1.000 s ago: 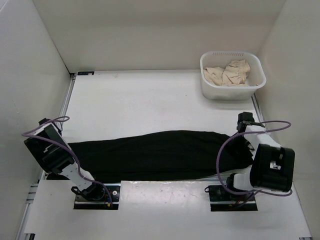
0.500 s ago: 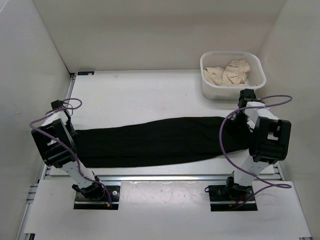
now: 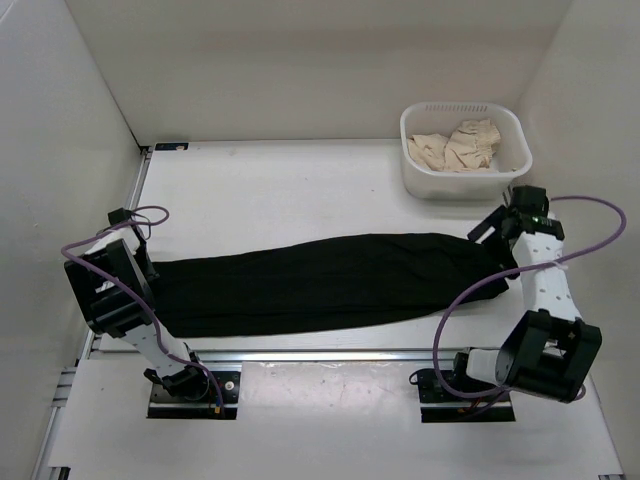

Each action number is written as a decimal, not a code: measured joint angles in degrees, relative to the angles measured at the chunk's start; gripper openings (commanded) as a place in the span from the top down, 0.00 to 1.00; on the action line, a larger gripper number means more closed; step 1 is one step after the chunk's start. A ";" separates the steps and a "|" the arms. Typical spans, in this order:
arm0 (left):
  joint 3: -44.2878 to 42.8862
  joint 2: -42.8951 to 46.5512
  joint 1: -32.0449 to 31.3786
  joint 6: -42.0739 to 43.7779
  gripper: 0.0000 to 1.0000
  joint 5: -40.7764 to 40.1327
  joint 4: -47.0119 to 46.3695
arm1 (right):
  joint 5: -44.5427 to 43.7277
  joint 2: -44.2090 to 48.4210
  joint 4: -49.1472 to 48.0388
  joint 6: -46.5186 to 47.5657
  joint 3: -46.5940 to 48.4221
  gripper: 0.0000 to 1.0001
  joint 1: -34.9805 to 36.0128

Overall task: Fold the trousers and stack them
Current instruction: Fold the trousers

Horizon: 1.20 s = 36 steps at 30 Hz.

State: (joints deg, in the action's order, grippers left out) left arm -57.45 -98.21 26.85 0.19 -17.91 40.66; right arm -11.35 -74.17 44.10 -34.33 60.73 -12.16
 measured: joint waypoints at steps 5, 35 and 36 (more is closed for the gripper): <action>-0.02 0.02 0.02 0.00 0.86 -0.13 0.04 | 4.90 -2.75 -5.64 -2.27 -12.57 0.01 -7.48; -4.42 -3.50 -15.69 0.00 0.86 -0.79 1.97 | -33.38 -4.46 -13.84 1.88 6.60 1.00 41.05; -5.22 -4.22 -15.69 -0.02 0.86 -1.01 2.40 | -36.04 -6.82 -11.39 -0.55 9.07 1.00 49.53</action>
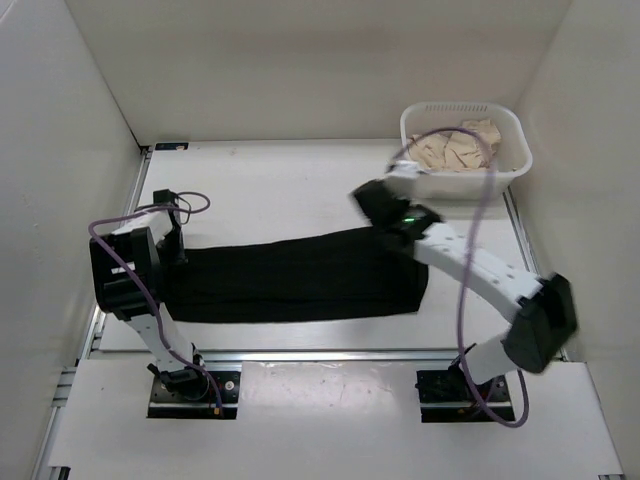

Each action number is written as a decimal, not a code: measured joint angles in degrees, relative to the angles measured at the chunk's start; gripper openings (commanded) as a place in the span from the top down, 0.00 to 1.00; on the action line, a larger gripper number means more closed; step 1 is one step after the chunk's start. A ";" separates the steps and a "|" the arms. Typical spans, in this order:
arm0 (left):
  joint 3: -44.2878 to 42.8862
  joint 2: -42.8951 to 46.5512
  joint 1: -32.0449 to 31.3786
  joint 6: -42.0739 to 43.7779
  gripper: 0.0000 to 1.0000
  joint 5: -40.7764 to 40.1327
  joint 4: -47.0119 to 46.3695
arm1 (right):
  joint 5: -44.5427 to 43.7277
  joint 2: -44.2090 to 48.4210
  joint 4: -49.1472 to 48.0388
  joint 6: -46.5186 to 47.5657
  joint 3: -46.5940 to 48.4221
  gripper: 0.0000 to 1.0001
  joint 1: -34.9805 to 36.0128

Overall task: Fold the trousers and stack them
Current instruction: Fold the trousers

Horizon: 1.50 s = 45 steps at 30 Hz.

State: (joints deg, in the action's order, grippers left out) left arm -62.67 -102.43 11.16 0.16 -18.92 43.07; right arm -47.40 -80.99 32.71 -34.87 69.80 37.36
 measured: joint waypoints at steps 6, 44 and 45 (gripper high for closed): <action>-3.91 -1.66 -0.87 0.00 0.86 -0.85 1.16 | -7.15 -25.20 14.60 -13.46 17.38 1.00 24.52; -3.32 -0.50 -2.34 0.00 0.70 -2.10 5.16 | 29.83 -2.58 -2.16 0.13 -6.78 0.01 7.78; -3.32 -0.48 -2.23 0.00 0.70 -2.12 5.33 | 30.73 -2.27 -2.19 -0.46 -9.35 0.01 5.86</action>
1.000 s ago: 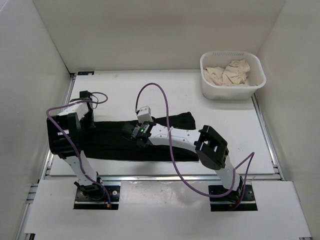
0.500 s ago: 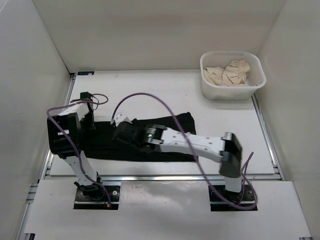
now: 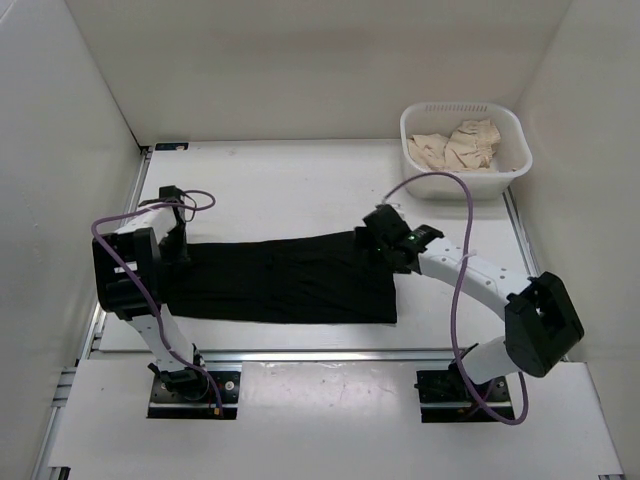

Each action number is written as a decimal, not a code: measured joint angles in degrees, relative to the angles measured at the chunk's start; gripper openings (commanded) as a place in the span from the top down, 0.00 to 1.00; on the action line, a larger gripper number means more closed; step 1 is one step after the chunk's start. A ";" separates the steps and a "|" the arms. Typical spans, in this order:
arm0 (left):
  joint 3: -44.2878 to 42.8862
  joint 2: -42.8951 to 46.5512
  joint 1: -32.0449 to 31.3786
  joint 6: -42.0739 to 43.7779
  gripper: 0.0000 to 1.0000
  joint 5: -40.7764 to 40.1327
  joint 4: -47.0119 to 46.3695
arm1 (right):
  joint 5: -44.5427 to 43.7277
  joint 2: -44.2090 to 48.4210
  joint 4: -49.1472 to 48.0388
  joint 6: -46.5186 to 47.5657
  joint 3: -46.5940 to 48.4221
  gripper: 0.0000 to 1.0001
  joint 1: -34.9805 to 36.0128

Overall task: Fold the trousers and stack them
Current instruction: Fold the trousers

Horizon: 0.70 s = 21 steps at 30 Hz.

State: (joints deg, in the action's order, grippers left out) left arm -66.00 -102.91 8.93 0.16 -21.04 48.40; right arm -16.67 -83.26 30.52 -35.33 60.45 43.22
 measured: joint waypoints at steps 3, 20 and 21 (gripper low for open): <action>0.00 0.02 0.44 0.00 0.70 -0.17 0.42 | 5.09 1.92 -1.51 -1.62 -7.61 0.01 -6.58; -2.60 2.73 5.14 -0.11 0.31 0.55 3.23 | 25.75 0.74 -18.78 -6.38 -22.56 1.00 -20.44; -2.75 2.99 5.22 -0.11 0.31 0.68 3.52 | 24.87 4.00 -15.39 -5.51 -22.36 1.00 -22.88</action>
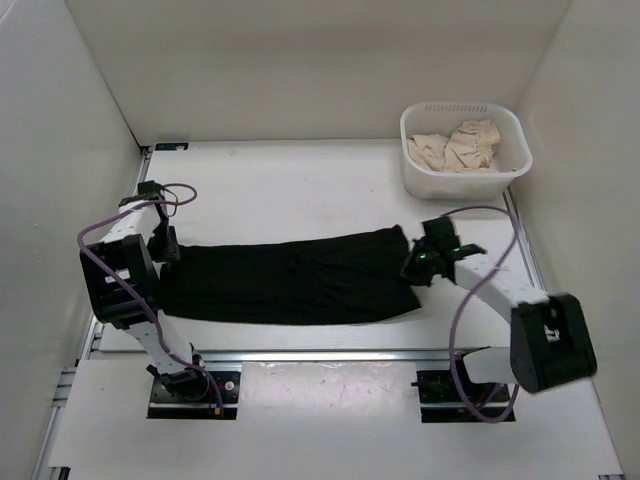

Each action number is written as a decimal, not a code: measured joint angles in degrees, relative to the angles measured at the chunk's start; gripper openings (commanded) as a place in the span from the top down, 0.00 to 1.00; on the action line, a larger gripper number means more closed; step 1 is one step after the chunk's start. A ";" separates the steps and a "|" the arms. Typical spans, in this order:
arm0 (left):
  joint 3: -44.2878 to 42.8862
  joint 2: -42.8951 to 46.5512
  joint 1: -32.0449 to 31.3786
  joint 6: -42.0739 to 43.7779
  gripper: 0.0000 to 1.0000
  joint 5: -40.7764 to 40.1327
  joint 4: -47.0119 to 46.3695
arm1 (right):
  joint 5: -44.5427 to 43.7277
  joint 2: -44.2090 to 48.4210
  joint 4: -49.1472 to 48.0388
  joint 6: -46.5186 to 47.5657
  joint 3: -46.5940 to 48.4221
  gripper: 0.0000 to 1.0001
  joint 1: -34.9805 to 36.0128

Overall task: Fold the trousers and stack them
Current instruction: Fold the trousers

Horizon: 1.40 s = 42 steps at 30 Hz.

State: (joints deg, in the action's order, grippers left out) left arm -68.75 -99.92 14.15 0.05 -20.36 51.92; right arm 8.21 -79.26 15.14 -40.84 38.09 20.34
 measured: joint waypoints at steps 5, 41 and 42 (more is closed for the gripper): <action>-0.07 0.33 -1.44 0.00 0.31 1.86 1.09 | -9.99 9.60 23.96 7.10 19.52 1.00 -9.81; -13.14 -2.08 -33.42 -0.07 0.28 23.50 10.86 | -20.33 -16.09 48.41 8.92 49.46 1.00 22.77; -13.94 -0.61 -34.84 -0.07 0.28 23.65 10.84 | -20.46 -14.49 49.22 9.86 49.59 1.00 21.09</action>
State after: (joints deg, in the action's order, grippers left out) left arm -82.70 -100.53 -20.69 -0.01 3.29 62.76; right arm -12.25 -93.76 64.36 -30.98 87.68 41.43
